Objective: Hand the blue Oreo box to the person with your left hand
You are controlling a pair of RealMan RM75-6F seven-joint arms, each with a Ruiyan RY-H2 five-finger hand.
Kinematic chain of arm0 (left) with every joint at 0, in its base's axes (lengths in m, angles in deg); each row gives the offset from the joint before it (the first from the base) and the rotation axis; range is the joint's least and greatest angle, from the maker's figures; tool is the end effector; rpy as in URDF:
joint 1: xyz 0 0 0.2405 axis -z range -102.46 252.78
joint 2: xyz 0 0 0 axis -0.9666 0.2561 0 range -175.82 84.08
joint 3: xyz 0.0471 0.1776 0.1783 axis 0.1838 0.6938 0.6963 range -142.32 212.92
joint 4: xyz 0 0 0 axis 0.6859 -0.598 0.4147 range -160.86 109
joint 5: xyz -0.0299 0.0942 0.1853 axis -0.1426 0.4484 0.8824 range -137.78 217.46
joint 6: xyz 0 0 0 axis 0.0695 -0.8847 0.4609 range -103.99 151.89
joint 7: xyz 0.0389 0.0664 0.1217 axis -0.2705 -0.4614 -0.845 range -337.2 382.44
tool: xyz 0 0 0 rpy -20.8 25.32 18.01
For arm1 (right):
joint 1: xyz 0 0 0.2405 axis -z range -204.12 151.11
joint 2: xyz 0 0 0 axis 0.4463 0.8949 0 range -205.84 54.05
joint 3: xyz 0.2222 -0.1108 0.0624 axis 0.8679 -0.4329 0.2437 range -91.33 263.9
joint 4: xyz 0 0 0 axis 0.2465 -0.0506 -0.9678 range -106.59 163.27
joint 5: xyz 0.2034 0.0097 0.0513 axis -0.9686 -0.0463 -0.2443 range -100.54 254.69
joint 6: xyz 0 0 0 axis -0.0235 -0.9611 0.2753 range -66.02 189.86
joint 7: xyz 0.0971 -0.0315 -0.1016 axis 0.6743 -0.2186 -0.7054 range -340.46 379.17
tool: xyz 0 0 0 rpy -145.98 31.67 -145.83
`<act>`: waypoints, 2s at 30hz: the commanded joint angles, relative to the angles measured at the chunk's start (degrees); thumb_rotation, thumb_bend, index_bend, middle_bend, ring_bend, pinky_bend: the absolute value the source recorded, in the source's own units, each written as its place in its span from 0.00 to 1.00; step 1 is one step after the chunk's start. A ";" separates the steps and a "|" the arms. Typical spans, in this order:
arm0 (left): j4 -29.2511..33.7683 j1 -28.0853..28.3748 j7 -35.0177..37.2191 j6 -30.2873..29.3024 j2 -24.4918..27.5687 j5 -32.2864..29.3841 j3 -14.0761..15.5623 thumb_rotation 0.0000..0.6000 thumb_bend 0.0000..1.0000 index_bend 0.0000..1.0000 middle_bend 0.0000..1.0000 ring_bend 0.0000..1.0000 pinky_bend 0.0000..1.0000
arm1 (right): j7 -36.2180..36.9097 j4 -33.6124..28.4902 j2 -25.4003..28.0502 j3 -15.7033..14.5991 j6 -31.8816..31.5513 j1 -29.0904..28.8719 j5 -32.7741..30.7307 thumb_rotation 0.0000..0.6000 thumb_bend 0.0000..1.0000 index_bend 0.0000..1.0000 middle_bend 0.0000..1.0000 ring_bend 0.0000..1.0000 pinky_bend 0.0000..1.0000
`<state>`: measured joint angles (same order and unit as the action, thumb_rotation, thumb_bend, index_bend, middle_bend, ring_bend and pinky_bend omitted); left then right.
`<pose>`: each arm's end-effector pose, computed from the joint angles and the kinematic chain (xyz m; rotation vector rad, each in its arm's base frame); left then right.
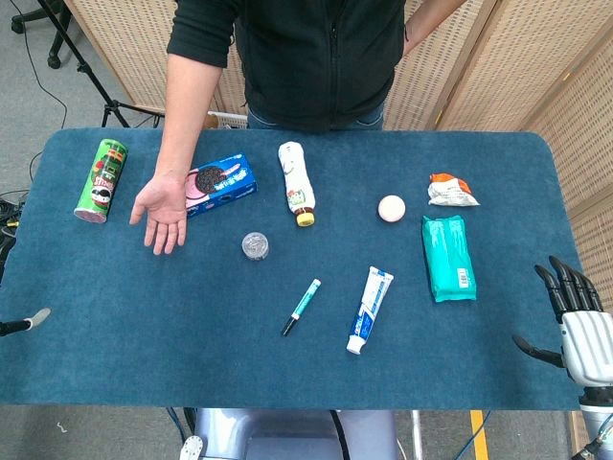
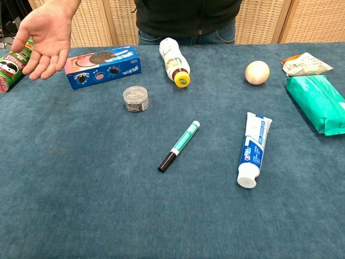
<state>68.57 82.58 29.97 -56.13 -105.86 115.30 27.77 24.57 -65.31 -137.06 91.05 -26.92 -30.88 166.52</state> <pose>-0.3206 0.2102 0.1893 -1.2106 -1.0262 -0.9463 -0.2968 -0.1843 0.1830 1.3605 -0.8559 1.0458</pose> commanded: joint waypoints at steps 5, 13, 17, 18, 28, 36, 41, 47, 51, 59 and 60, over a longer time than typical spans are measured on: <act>-1.85 1.85 1.06 3.65 -0.64 -3.01 -1.43 1.00 0.00 0.00 0.00 0.00 0.00 | -0.08 -0.02 -0.01 0.08 0.31 -0.08 -0.41 1.00 0.00 0.00 0.00 0.00 0.07; -16.68 10.88 9.04 15.13 -8.26 -3.92 -4.93 1.00 0.00 0.00 0.00 0.00 0.00 | -0.42 0.17 -0.17 0.35 1.04 -0.29 -1.43 1.00 0.00 0.00 0.00 0.00 0.07; -22.50 14.63 12.40 19.41 -12.15 -3.57 -5.76 1.00 0.00 0.00 0.00 0.00 0.00 | -0.88 0.33 -0.38 0.54 1.67 -0.52 -2.16 1.00 0.00 0.00 0.00 0.00 0.07; -24.28 17.07 13.75 22.92 -13.95 -4.40 -6.54 1.00 0.00 0.00 0.00 0.00 0.00 | -1.22 0.52 -0.55 0.59 2.08 -0.65 -2.55 1.00 0.00 0.00 0.00 0.00 0.07; -34.03 28.85 9.42 33.43 -23.14 -10.10 -10.93 1.00 0.00 0.00 0.00 0.00 0.00 | -2.71 2.02 -1.62 1.04 4.05 -1.43 -4.58 1.00 0.00 0.00 0.00 0.00 0.07; -44.73 35.48 8.42 39.19 -30.64 -13.23 -12.53 1.00 0.00 0.00 0.00 0.00 0.00 | -3.01 3.59 -2.12 1.61 5.25 -1.60 -6.92 1.00 0.00 0.00 0.00 0.00 0.07; -51.07 38.39 9.46 42.42 -33.99 -13.63 -12.82 1.00 0.00 0.00 0.00 0.00 0.00 | -3.45 4.21 -2.38 1.79 5.67 -1.62 -7.80 1.00 0.00 0.00 0.00 0.00 0.07; -59.21 41.85 11.73 47.29 -38.71 -13.80 -12.95 1.00 0.00 0.00 0.00 0.00 0.00 | -4.22 4.68 -2.79 2.00 6.33 -1.82 -8.76 1.00 0.00 0.00 0.00 0.00 0.07; -64.21 43.63 13.26 49.42 -41.43 -12.90 -12.55 1.00 0.00 0.00 0.00 0.00 0.00 | -4.87 5.03 -3.08 2.09 6.82 -1.98 -9.34 1.00 0.00 0.00 0.00 0.00 0.07; -70.88 45.73 15.69 51.01 -44.55 -11.70 -12.45 1.00 0.00 0.00 0.00 0.00 0.00 | -5.29 5.35 -3.47 2.22 7.81 -2.34 -10.14 1.00 0.00 0.00 0.00 0.00 0.07; -71.87 46.23 15.54 52.17 -44.95 -11.88 -12.51 1.00 0.00 0.00 0.00 0.00 0.00 | -5.41 5.42 -3.51 2.21 7.93 -2.41 -10.15 1.00 0.00 0.00 0.00 0.00 0.07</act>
<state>-1.60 127.90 45.16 -5.58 -149.85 103.44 15.36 19.23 -59.92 -140.53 93.27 -19.08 -33.23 156.40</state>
